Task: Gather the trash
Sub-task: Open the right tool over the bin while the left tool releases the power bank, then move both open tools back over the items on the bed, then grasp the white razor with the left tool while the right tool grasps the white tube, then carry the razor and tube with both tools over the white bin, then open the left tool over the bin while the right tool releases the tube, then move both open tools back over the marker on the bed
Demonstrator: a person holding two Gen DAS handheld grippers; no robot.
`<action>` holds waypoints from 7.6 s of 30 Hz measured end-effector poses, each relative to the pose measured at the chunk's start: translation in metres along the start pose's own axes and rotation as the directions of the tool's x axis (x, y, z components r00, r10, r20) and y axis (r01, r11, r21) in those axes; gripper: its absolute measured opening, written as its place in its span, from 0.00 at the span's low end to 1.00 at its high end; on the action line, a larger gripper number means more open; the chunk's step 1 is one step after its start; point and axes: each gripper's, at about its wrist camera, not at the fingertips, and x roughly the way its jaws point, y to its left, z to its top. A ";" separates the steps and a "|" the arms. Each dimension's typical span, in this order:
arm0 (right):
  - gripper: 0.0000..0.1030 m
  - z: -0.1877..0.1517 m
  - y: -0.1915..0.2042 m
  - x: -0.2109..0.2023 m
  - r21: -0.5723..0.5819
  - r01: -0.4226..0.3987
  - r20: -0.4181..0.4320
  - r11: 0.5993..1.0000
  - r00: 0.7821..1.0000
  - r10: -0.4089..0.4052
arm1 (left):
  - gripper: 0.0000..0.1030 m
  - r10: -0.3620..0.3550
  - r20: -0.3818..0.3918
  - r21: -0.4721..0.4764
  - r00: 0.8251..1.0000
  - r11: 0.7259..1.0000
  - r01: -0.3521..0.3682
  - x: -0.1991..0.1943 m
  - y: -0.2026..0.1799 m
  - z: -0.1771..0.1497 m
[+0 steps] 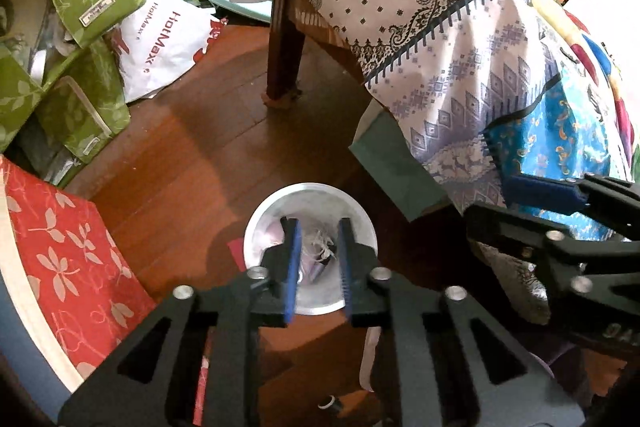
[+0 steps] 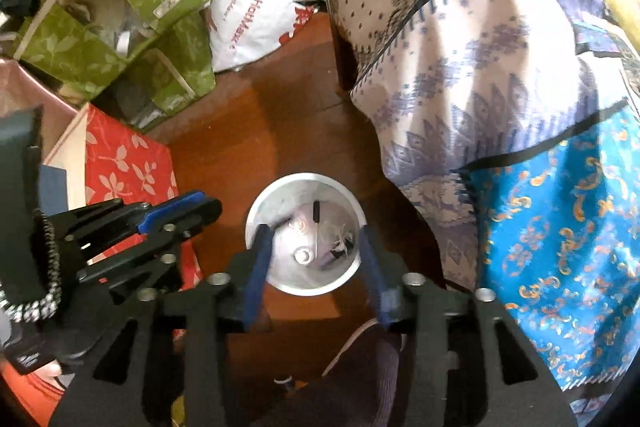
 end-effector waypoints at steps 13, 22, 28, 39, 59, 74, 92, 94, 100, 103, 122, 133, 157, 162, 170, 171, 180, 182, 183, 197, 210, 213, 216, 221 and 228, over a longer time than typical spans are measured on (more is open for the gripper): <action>0.45 -0.027 -0.006 -0.074 0.001 -0.010 0.147 1.000 0.989 0.009 | 0.30 0.027 0.098 0.094 0.995 0.995 -0.037 -0.078 -0.030 -0.016; 0.45 -0.058 -0.033 -0.148 0.066 0.021 0.307 0.998 0.951 -0.040 | 0.43 -0.016 0.248 0.170 0.969 0.985 -0.027 -0.150 -0.083 -0.018; 0.46 -0.086 -0.072 -0.197 0.159 0.033 0.403 0.987 0.910 -0.095 | 0.43 -0.080 0.298 0.260 0.951 0.966 0.000 -0.178 -0.138 -0.013; 0.57 -0.151 -0.167 -0.261 0.367 0.137 0.475 0.920 0.822 -0.312 | 0.45 -0.199 0.274 0.421 0.941 0.904 0.069 -0.175 -0.253 0.004; 0.57 -0.206 -0.329 -0.232 0.612 0.209 0.285 0.763 0.842 -0.459 | 0.50 -0.272 0.079 0.572 0.959 0.800 0.180 -0.038 -0.408 0.081; 0.57 -0.178 -0.386 -0.183 0.567 0.165 0.270 0.807 0.888 -0.372 | 0.50 -0.281 0.094 0.799 0.955 0.594 0.096 0.058 -0.500 0.129; 0.19 -0.171 -0.381 -0.171 0.507 0.269 0.260 0.819 0.859 -0.442 | 0.17 -0.300 -0.039 0.846 0.953 0.498 0.191 0.064 -0.502 0.116; 0.17 -0.171 -0.381 -0.173 0.512 0.245 0.270 0.823 0.864 -0.425 | 0.13 -0.293 -0.033 0.850 0.956 0.495 0.181 0.060 -0.500 0.108; 0.16 -0.171 -0.371 -0.179 0.510 0.245 0.282 0.824 0.857 -0.430 | 0.08 -0.291 -0.028 0.858 0.956 0.484 0.172 0.042 -0.501 0.079; 0.16 -0.170 -0.368 -0.185 0.520 0.237 0.298 0.821 0.850 -0.434 | 0.08 -0.321 -0.034 0.838 0.946 0.506 0.202 0.026 -0.501 0.070; 0.16 -0.172 -0.311 -0.256 0.519 0.230 0.384 0.823 0.797 -0.465 | 0.08 -0.355 0.084 0.720 0.931 0.668 0.189 -0.082 -0.433 0.043; 0.16 -0.159 -0.246 -0.267 0.453 0.198 0.447 0.869 0.793 -0.414 | 0.08 -0.299 0.151 0.656 0.942 0.744 0.131 -0.116 -0.352 0.014; 0.16 -0.078 -0.080 -0.169 0.155 0.106 0.395 0.982 0.905 -0.160 | 0.08 -0.024 0.230 0.332 0.973 0.942 -0.055 -0.122 -0.104 0.010; 0.16 -0.063 -0.050 -0.143 0.083 0.102 0.353 0.991 0.927 -0.125 | 0.08 -0.005 0.186 0.256 0.983 0.966 -0.043 -0.105 -0.062 0.002; 0.16 -0.041 -0.013 -0.083 0.019 0.072 0.235 0.997 0.969 -0.074 | 0.08 0.044 0.088 0.164 0.995 0.985 -0.058 -0.052 -0.018 -0.013; 0.16 -0.038 -0.011 -0.075 0.017 0.067 0.218 0.998 0.974 -0.069 | 0.08 0.055 0.073 0.153 0.996 0.986 -0.066 -0.045 -0.014 -0.015; 0.16 -0.025 0.002 -0.003 0.007 -0.010 0.038 1.000 0.999 0.010 | 0.08 0.075 -0.086 0.081 0.993 0.994 -0.068 0.027 0.015 -0.038; 0.16 -0.021 0.003 0.008 0.005 -0.025 0.007 1.000 1.000 0.025 | 0.08 0.071 -0.107 0.061 0.992 0.996 -0.065 0.038 0.018 -0.041; 0.17 -0.019 0.004 0.013 0.007 -0.027 -0.003 1.000 1.000 0.027 | 0.08 0.068 -0.106 0.055 0.992 0.997 -0.062 0.042 0.019 -0.042; 0.35 -0.006 -0.003 0.007 0.014 -0.021 0.027 1.000 0.999 0.021 | 0.32 0.066 -0.038 0.052 0.997 0.997 -0.064 0.024 0.011 -0.018; 0.35 -0.022 -0.032 -0.073 0.064 0.026 0.191 0.998 0.981 -0.038 | 0.32 0.044 0.128 0.102 0.991 0.993 -0.058 -0.065 -0.025 0.000; 0.35 -0.028 -0.045 -0.101 0.099 0.045 0.254 0.994 0.965 -0.069 | 0.32 0.024 0.175 0.128 0.984 0.991 -0.047 -0.085 -0.045 0.010; 0.35 -0.037 -0.064 -0.130 0.139 0.058 0.311 0.989 0.945 -0.099 | 0.32 -0.013 0.219 0.165 0.976 0.986 -0.024 -0.104 -0.071 0.019; 0.35 -0.055 -0.095 -0.178 0.197 0.104 0.395 0.975 0.902 -0.176 | 0.33 -0.069 0.267 0.248 0.961 0.969 0.000 -0.124 -0.122 0.033; 0.42 -0.075 -0.146 -0.225 0.292 0.149 0.445 0.945 0.853 -0.272 | 0.43 -0.154 0.303 0.358 0.940 0.933 0.038 -0.133 -0.203 0.056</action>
